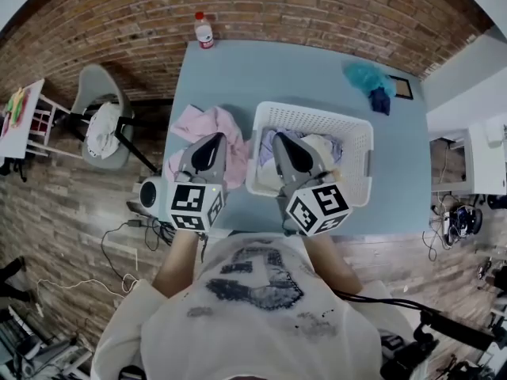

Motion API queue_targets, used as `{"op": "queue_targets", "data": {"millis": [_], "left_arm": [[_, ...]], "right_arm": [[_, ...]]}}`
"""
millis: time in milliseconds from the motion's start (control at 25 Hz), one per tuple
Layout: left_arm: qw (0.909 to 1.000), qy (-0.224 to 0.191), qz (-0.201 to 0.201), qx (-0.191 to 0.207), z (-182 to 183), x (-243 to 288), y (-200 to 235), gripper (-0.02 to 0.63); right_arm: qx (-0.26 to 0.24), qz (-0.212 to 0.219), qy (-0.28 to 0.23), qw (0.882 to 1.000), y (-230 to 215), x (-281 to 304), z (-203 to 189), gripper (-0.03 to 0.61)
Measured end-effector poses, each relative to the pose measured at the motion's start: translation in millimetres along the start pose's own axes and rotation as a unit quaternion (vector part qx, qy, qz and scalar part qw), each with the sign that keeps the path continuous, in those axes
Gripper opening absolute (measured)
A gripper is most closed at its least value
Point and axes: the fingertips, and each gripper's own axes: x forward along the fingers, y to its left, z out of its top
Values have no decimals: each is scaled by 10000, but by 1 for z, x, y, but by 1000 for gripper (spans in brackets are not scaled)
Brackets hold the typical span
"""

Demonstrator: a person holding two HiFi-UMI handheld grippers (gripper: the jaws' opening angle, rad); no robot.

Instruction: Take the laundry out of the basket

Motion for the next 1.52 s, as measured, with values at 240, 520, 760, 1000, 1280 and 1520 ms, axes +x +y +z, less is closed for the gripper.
{"op": "queue_targets", "data": {"millis": [240, 520, 760, 1000, 1280, 1520], "left_arm": [[9992, 251, -324, 35, 4, 46, -57, -8], [9942, 906, -570, 125, -14, 100, -124, 25], [9896, 1358, -483, 18, -34, 132, -151, 110], [9812, 1830, -551, -264, -61, 153, -172, 284], [9679, 2352, -804, -372, -93, 176, -191, 409], [9568, 2689, -989, -488, -117, 194, -204, 540]], "right_arm": [[58, -267, -68, 9996, -60, -34, 19, -2], [211, -425, -141, 9988, -132, -72, 34, -2], [327, -395, -91, 9986, -181, -94, 37, -3], [363, -377, 5, 9986, -219, -108, 37, -2], [462, -395, 98, 9981, -252, -120, 34, -2], [561, -462, 129, 9973, -277, -127, 32, -3]]}}
